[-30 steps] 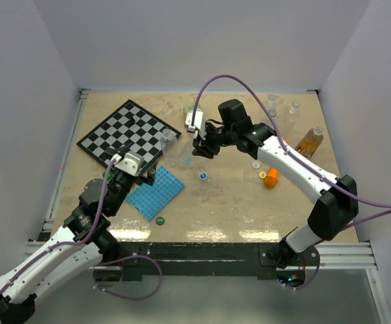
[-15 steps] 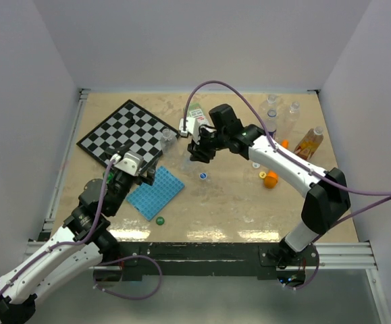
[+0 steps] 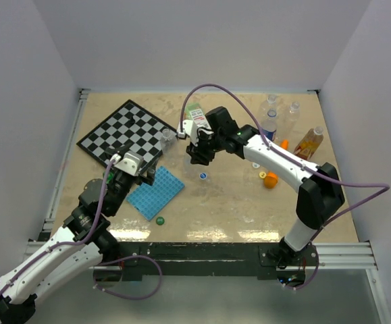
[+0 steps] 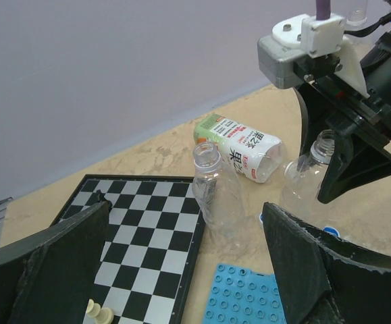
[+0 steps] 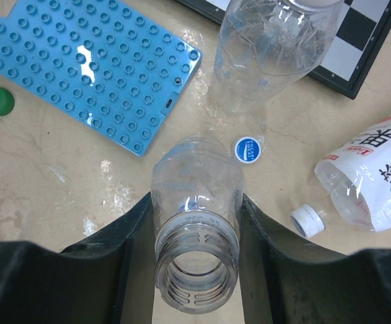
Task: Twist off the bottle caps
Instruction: Place the plastic bottle at the center of the board.
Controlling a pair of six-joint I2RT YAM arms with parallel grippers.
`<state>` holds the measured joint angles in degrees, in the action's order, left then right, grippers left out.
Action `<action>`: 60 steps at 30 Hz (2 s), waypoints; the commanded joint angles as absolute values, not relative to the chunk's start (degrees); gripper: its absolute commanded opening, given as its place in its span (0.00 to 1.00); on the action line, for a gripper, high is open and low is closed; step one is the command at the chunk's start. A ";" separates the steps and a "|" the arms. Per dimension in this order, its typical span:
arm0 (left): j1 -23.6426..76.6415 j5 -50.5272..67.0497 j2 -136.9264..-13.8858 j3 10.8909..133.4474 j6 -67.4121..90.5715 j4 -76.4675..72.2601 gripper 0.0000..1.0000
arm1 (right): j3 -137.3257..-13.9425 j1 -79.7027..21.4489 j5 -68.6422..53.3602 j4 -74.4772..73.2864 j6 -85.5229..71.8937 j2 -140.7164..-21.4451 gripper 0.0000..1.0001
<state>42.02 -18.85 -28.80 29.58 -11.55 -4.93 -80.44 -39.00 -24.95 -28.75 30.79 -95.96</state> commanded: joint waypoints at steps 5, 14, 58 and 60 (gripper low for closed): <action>41.66 -18.72 -28.39 31.64 -12.22 -5.89 1.00 | -82.79 -39.55 -24.08 -28.21 29.53 -96.68 0.46; 41.57 -18.63 -28.48 31.55 -12.13 -5.89 1.00 | -84.81 -39.73 -23.73 -28.65 28.74 -98.44 0.61; 41.22 -18.46 -28.39 31.46 -12.22 -5.89 1.00 | -85.78 -37.71 -27.68 -33.05 34.27 -88.95 0.87; 41.22 -18.37 -28.48 31.55 -12.22 -5.89 1.00 | -85.35 -36.57 -29.52 -33.22 34.72 -87.55 0.87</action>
